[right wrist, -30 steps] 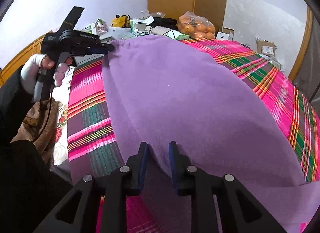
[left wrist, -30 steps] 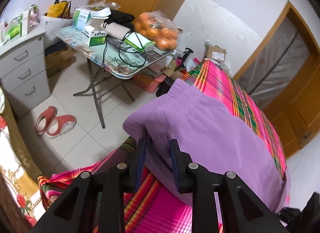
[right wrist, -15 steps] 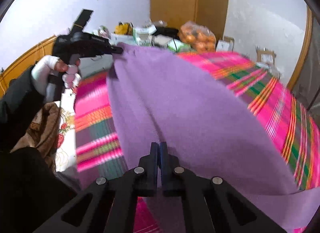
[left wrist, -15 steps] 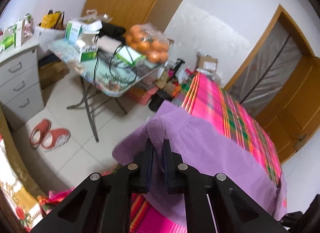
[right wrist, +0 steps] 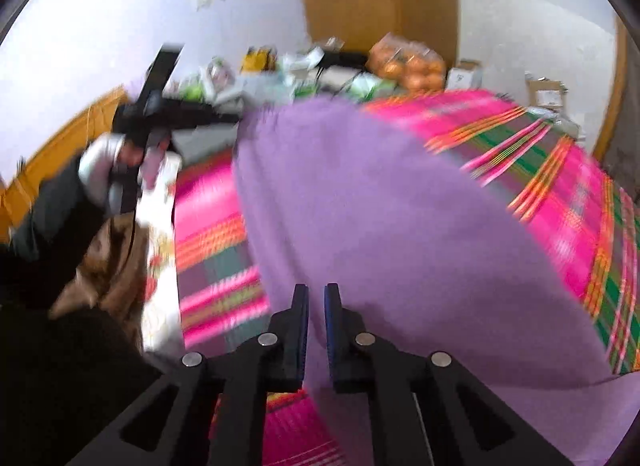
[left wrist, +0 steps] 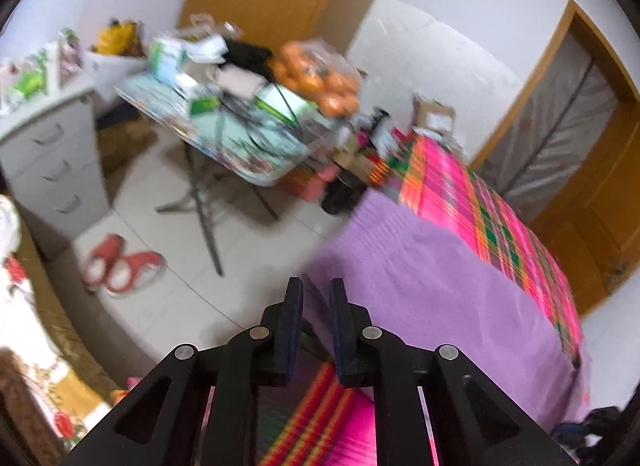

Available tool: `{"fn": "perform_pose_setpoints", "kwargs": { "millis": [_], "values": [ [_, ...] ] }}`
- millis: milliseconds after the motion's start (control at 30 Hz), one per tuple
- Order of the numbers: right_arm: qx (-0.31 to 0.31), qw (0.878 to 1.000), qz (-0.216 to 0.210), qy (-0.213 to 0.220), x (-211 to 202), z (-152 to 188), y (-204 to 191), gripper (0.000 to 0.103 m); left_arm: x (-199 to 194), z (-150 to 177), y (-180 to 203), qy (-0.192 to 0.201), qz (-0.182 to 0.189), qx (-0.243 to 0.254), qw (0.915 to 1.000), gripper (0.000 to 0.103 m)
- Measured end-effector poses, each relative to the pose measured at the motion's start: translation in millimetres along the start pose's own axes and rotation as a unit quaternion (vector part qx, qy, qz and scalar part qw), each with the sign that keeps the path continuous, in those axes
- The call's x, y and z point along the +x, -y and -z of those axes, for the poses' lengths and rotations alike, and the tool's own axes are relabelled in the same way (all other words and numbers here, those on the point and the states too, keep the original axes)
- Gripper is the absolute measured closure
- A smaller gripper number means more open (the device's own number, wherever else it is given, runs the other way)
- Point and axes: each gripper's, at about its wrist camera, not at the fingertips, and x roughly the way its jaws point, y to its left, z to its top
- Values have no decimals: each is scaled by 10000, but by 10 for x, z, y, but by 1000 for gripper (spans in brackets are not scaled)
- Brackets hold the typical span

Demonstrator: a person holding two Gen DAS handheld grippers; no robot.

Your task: Fold clothes

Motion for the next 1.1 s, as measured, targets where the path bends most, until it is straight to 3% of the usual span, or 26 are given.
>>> {"fn": "perform_pose_setpoints", "kwargs": {
  "millis": [133,300,467,633,767,867,1100],
  "values": [
    [466,9977,334,353,-109,-248,327,88,-133,-66,137,218,-1,136,9997,89],
    [736,9945,432,606,3,-690,716,85,91,73,581,-128,452,726,9963,89],
    [792,9966,174,146,475,-936,1059,78,351,300,827,-548,642,1050,9909,89],
    [581,9961,-246,-617,865,-840,1066,76,507,401,883,-728,628,1141,9888,89],
    [214,9959,-453,-755,868,-695,836,76,554,436,862,-696,654,1169,9885,89],
    [93,9953,-541,-798,820,-615,713,70,529,458,864,-661,659,1204,9883,89],
    [657,9881,-1087,-863,713,-626,837,69,551,441,829,-632,734,1115,9890,89]
  ]
}}
